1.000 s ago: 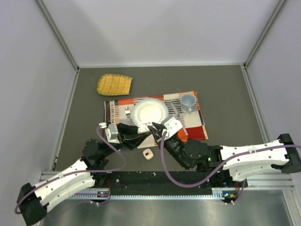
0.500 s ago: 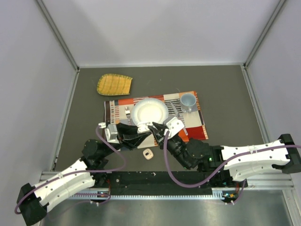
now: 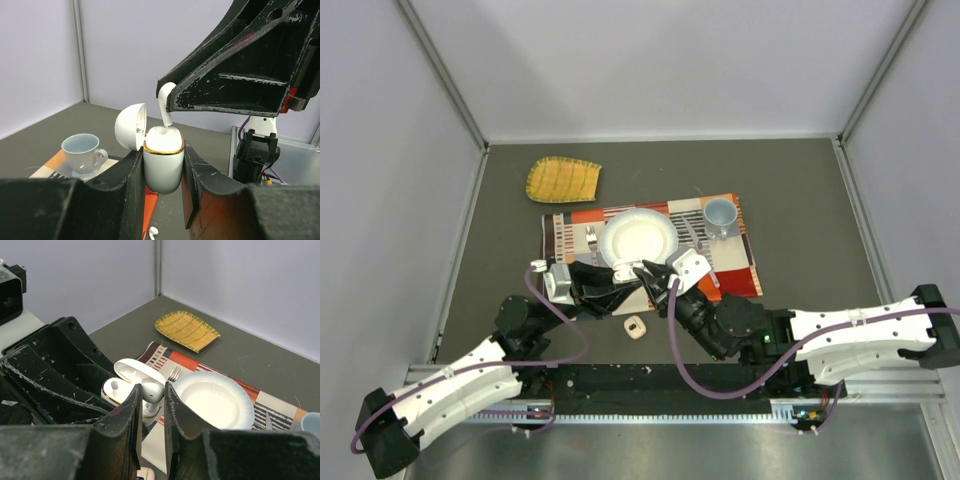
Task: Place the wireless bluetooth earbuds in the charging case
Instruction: Insert the right earbud into the right side groove of the charging case.
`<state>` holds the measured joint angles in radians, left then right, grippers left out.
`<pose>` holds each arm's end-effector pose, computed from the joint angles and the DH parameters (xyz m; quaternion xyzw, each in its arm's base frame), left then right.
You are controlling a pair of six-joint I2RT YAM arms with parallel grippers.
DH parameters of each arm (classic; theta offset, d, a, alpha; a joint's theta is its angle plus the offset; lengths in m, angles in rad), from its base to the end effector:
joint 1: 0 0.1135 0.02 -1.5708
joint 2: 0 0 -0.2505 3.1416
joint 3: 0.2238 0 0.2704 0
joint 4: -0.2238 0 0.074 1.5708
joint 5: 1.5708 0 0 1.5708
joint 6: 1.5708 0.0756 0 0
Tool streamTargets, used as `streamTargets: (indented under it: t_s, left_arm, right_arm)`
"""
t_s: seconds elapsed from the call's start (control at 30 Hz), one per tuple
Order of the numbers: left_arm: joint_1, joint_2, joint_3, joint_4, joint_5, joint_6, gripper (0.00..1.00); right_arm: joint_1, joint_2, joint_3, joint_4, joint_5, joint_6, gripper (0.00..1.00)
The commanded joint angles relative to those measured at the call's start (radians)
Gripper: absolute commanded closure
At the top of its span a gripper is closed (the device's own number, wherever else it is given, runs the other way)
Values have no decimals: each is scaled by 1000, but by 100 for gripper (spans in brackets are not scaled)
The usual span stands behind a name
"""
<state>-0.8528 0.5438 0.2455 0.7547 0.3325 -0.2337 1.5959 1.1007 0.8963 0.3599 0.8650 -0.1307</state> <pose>0.1168 -0.1713 0.2871 0.2927 0.4539 -0.5076 0.6713 0.0500 0.2998 0.3611 -0.2415 0.6256 0.2589 0.6951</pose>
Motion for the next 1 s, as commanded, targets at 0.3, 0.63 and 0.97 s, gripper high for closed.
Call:
streamTargets:
  t_s: [0.3, 0.63, 0.97]
  left_arm:
    - [-9, -24, 44, 49, -3, -9, 100]
    - [-9, -31, 44, 52, -26, -10, 100]
    - [-9, -45, 47, 25, -55, -4, 100]
  right_arm:
    - [12, 4, -10, -10, -1, 20, 100]
    - [12, -1, -7, -64, -32, 69, 100]
    - [12, -4, -11, -93, 28, -12, 100]
